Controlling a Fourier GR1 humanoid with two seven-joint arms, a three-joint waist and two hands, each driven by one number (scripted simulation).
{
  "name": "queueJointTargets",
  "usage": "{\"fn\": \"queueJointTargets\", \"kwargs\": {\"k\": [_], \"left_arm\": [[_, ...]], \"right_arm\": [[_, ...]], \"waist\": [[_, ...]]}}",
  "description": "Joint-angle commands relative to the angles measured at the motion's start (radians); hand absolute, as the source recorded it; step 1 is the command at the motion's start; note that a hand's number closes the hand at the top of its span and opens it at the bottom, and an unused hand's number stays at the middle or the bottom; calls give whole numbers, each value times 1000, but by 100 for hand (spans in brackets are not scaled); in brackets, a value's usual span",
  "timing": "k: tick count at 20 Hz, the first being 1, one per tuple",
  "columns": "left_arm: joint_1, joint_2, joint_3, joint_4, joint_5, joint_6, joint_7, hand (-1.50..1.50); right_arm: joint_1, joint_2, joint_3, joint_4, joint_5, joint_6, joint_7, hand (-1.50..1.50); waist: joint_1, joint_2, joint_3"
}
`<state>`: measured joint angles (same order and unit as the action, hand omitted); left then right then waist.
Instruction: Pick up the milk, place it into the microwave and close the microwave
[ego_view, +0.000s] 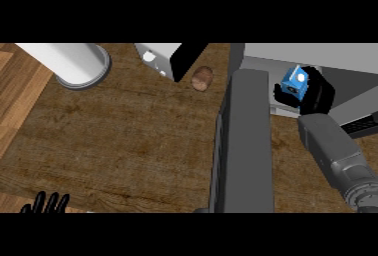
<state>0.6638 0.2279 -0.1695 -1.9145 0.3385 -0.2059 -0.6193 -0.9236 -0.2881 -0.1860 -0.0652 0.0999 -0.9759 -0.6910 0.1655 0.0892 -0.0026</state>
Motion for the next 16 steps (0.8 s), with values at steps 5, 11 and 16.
{"fn": "queueJointTargets", "kwargs": {"k": [5,11,16], "left_arm": [[-33,8,-5,5,-17,1,16,-150],[-57,11,6,32,-7,-5,24,-150],[-64,4,19,54,-7,-5,-2,-150]], "right_arm": [[55,-12,127,64,137,-256,269,-150],[-80,79,179,48,185,48,111,-150],[-79,123,172,43,177,105,99,-150]], "waist": [[35,4,0],[31,-12,10],[24,-14,10]]}}
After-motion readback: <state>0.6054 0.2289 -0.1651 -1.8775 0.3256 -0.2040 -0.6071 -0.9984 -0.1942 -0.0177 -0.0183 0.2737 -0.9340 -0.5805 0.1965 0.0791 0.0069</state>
